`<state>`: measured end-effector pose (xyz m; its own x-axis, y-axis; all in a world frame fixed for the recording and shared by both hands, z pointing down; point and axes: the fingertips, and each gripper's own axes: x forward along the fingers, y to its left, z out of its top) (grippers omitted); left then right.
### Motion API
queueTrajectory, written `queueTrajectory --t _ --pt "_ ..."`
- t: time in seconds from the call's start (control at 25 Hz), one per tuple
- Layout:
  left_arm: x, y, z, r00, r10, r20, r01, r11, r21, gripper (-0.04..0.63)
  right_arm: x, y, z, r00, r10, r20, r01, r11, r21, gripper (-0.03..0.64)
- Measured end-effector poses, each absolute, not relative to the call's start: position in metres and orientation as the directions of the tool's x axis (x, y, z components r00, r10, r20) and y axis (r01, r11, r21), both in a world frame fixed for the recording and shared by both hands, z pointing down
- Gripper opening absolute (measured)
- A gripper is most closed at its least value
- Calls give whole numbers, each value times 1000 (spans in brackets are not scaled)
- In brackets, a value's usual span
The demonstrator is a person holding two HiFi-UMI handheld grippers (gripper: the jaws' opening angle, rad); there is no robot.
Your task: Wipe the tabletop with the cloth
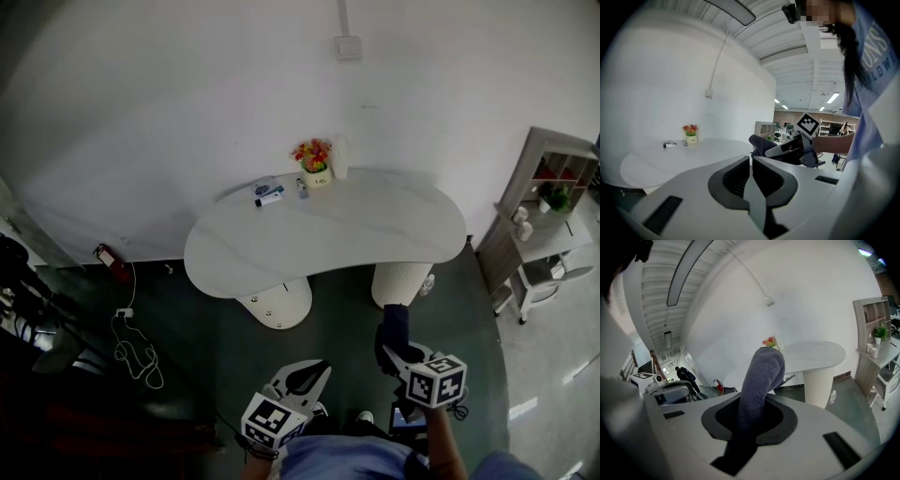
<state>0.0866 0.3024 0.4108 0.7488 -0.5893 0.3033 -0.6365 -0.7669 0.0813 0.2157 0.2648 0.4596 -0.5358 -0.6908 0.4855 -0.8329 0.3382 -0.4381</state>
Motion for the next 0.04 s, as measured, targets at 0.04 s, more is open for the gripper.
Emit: queueTrajectory --t 0.04 --pt "86 301 412 747 -590 306 -638 -766 80 15 215 264 460 -536 -690 486 -833 340 -435 74"
